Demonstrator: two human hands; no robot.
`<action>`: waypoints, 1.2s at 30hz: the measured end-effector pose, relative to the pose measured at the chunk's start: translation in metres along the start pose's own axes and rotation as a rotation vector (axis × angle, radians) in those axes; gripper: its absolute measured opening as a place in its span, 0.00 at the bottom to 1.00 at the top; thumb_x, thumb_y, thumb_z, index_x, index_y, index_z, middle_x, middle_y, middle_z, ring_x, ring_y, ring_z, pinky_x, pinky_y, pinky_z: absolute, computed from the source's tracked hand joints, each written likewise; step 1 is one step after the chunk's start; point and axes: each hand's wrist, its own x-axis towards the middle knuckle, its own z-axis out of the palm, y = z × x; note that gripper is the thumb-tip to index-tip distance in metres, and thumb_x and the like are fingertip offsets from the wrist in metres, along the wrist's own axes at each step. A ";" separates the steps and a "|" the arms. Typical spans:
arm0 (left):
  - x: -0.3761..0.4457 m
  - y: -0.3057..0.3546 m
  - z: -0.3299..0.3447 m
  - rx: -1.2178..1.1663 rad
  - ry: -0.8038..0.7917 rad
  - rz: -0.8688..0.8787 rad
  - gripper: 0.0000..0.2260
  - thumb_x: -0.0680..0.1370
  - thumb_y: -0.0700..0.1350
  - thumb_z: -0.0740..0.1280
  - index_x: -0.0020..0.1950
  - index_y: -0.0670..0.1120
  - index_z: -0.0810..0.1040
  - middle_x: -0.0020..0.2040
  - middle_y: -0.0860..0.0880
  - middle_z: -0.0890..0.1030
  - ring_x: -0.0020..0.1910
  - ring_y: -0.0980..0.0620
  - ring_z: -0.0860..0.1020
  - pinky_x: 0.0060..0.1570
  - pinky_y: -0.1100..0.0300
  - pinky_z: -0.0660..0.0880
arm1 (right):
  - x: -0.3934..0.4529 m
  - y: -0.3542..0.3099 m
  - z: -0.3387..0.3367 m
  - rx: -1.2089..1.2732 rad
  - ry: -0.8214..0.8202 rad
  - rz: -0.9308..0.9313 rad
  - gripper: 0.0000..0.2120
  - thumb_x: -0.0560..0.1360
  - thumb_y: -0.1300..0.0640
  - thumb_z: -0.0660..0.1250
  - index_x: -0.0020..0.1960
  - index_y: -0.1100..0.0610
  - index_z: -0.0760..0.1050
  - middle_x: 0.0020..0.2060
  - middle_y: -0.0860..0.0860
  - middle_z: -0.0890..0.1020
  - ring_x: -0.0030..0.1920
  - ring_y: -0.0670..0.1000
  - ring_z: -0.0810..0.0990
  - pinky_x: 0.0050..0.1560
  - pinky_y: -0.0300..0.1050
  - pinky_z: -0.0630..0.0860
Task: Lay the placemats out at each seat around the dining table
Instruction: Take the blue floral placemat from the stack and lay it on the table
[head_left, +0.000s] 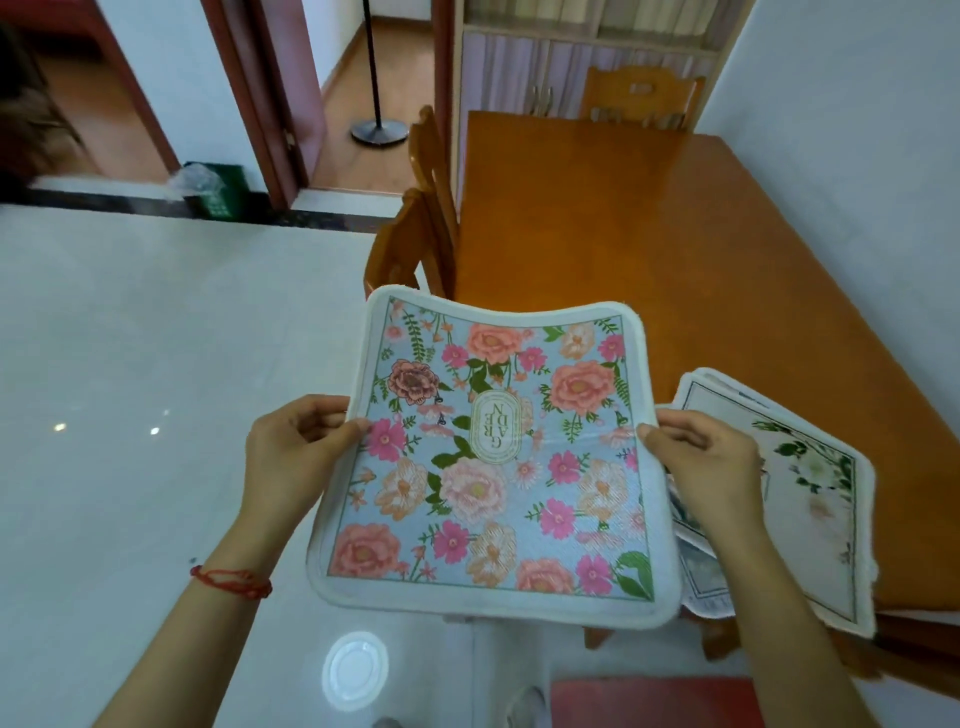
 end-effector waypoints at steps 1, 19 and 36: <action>0.001 -0.006 -0.013 0.004 0.018 -0.010 0.07 0.70 0.40 0.73 0.46 0.42 0.81 0.41 0.43 0.83 0.40 0.48 0.81 0.39 0.70 0.78 | -0.004 -0.004 0.012 0.001 -0.010 -0.001 0.06 0.71 0.64 0.70 0.47 0.57 0.79 0.38 0.49 0.82 0.39 0.48 0.81 0.38 0.39 0.78; 0.008 -0.066 -0.185 0.065 0.324 -0.166 0.06 0.70 0.41 0.72 0.46 0.46 0.80 0.39 0.47 0.82 0.38 0.53 0.81 0.32 0.71 0.76 | -0.038 -0.050 0.194 0.037 -0.301 -0.071 0.07 0.71 0.64 0.70 0.44 0.54 0.78 0.37 0.47 0.81 0.31 0.39 0.81 0.32 0.32 0.78; 0.144 -0.068 -0.191 0.089 0.373 -0.201 0.07 0.71 0.41 0.72 0.48 0.44 0.80 0.39 0.47 0.82 0.38 0.51 0.80 0.35 0.67 0.77 | 0.068 -0.090 0.298 0.052 -0.366 -0.017 0.07 0.71 0.63 0.70 0.48 0.58 0.79 0.38 0.50 0.83 0.36 0.47 0.83 0.35 0.42 0.80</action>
